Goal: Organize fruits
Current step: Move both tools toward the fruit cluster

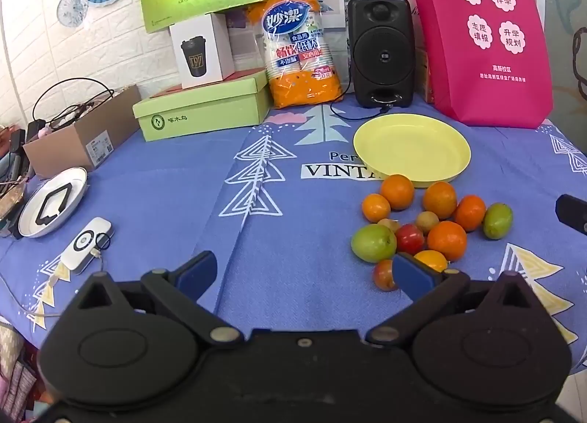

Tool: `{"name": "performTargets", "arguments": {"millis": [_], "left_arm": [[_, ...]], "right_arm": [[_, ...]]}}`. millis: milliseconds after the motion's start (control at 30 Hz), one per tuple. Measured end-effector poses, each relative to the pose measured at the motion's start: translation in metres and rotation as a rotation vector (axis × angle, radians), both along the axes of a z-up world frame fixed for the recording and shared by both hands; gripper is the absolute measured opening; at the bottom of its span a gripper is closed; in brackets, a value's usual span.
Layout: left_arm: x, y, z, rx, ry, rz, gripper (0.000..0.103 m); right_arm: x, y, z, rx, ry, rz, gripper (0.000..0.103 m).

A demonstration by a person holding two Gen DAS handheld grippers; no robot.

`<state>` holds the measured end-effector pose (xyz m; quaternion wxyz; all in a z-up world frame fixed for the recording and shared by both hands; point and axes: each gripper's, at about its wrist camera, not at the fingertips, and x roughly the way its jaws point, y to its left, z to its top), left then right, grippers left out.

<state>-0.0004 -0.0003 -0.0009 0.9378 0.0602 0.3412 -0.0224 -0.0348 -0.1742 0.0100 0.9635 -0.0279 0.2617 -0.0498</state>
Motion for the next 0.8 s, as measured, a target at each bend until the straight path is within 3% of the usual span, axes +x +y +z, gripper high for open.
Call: {"name": "performTargets", "arguments": {"millis": [233, 433, 533, 567, 633, 700, 800], "left_arm": [[0.0, -0.003, -0.004, -0.008, -0.003, -0.007, 0.103], [-0.004, 0.004, -0.006, -0.006, -0.053, -0.024, 0.103], [-0.006, 0.008, -0.009, -0.045, -0.071, -0.05, 0.103], [-0.006, 0.01, -0.009, -0.063, -0.064, -0.058, 0.103], [0.002, 0.012, -0.014, -0.037, 0.047, -0.071, 0.103], [0.006, 0.014, -0.015, -0.063, 0.074, -0.091, 0.103], [0.01, 0.011, -0.016, -0.081, 0.036, -0.117, 0.103]], "right_arm": [[0.001, -0.003, 0.0, 0.018, 0.002, 0.012, 0.103], [0.008, -0.014, -0.007, 0.076, 0.041, 0.044, 0.103], [0.01, -0.02, -0.012, 0.094, 0.051, 0.056, 0.103], [0.01, -0.021, -0.013, 0.091, 0.046, 0.057, 0.103], [0.01, -0.023, -0.014, 0.075, 0.039, 0.054, 0.103], [0.012, -0.023, -0.016, 0.058, 0.042, 0.073, 0.103], [0.013, -0.021, -0.02, 0.033, 0.042, 0.098, 0.103]]}}
